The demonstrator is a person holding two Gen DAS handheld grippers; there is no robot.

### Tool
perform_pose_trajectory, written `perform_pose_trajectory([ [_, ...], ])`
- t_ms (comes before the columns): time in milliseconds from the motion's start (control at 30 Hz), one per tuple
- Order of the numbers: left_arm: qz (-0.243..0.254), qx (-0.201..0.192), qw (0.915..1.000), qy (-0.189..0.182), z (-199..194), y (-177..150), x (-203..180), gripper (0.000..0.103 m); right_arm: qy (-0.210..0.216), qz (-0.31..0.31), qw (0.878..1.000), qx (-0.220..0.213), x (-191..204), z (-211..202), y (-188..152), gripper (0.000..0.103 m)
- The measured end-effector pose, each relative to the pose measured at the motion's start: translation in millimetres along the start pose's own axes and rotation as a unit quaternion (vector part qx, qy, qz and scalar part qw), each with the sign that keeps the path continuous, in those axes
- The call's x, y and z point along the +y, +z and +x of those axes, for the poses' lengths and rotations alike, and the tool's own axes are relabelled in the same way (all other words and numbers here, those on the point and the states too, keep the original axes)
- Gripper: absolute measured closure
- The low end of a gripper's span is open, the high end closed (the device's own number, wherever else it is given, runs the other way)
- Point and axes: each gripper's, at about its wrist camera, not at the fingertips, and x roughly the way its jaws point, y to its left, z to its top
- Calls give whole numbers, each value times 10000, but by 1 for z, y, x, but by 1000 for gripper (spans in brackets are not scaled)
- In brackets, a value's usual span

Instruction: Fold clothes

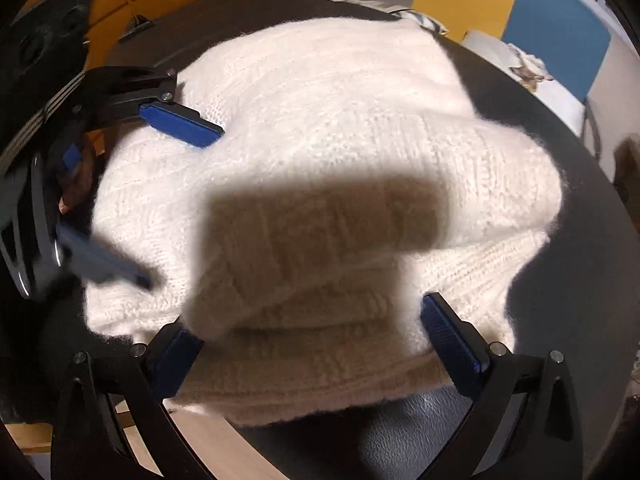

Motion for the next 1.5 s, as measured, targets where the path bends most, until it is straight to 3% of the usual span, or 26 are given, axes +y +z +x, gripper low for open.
perform_pose_trajectory([
  [100,-693,-189,9958,-568,-24,7,22,23,-228,30,9997,77,-3,-13,0,0],
  [200,-826,-576,9939,-442,-52,4,41,24,-488,-8,9988,16,-4,-37,-2,0],
  [300,-817,-551,9945,-358,-62,-5,48,25,-692,-52,9969,-361,6,-57,9,0],
  [433,-360,56,9982,-476,-37,-15,25,25,-772,-241,9936,-794,33,-53,27,0],
  [500,-32,424,9983,-390,-16,-26,11,25,-619,-471,9962,-396,44,-21,20,0],
  [567,166,421,9987,-233,-10,-30,3,22,-699,-699,9950,173,47,8,13,0],
  [667,334,368,9987,-105,-4,-32,-5,19,-392,-182,9991,-22,21,12,-5,0],
  [867,-362,58,9976,-583,-34,-23,28,26,-415,46,9990,-171,1,-1,-11,0],
  [967,-924,-517,9934,-450,-68,-22,65,26,-550,84,9984,-143,-8,-15,-2,0],
  [1067,-1392,-739,9868,-364,-76,-25,93,26,-649,202,9959,-601,-19,-24,22,0],
  [1133,-1578,-673,9843,-408,-70,-22,107,27,-721,233,9943,-750,-28,-19,38,0],
  [1200,-1757,-296,9822,-598,-50,-26,114,28,-794,253,9928,-861,-37,-11,54,0],
  [1300,-1564,-75,9862,-542,-26,-30,107,28,-529,549,9959,-495,-49,22,45,0],
  [1400,-1642,-178,9837,-712,-32,-20,120,28,-448,565,9959,-551,-58,30,27,0],
  [1500,-1805,-470,9802,-666,-39,8,154,28,-309,569,9964,-545,-73,16,37,0],
])
